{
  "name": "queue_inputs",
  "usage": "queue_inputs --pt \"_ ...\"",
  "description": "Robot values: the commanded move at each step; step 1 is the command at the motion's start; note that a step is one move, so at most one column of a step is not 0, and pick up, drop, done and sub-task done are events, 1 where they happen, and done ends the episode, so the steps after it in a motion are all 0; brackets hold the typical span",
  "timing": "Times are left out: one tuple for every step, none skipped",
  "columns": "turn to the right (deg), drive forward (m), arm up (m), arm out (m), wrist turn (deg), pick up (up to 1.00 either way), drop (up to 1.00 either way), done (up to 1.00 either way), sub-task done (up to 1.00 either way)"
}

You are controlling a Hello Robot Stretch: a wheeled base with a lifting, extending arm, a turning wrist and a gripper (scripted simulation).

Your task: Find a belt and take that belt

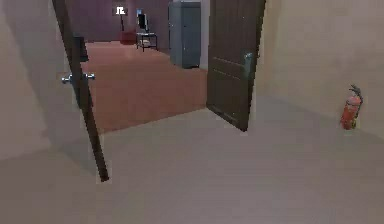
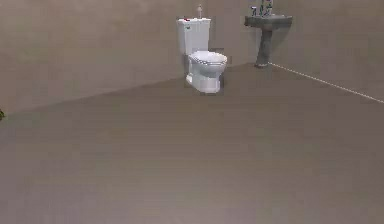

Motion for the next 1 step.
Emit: queue_inputs --pt "45.0 0.00 0.00 0.00 0.0 0.00 0.00 0.00 0.00"
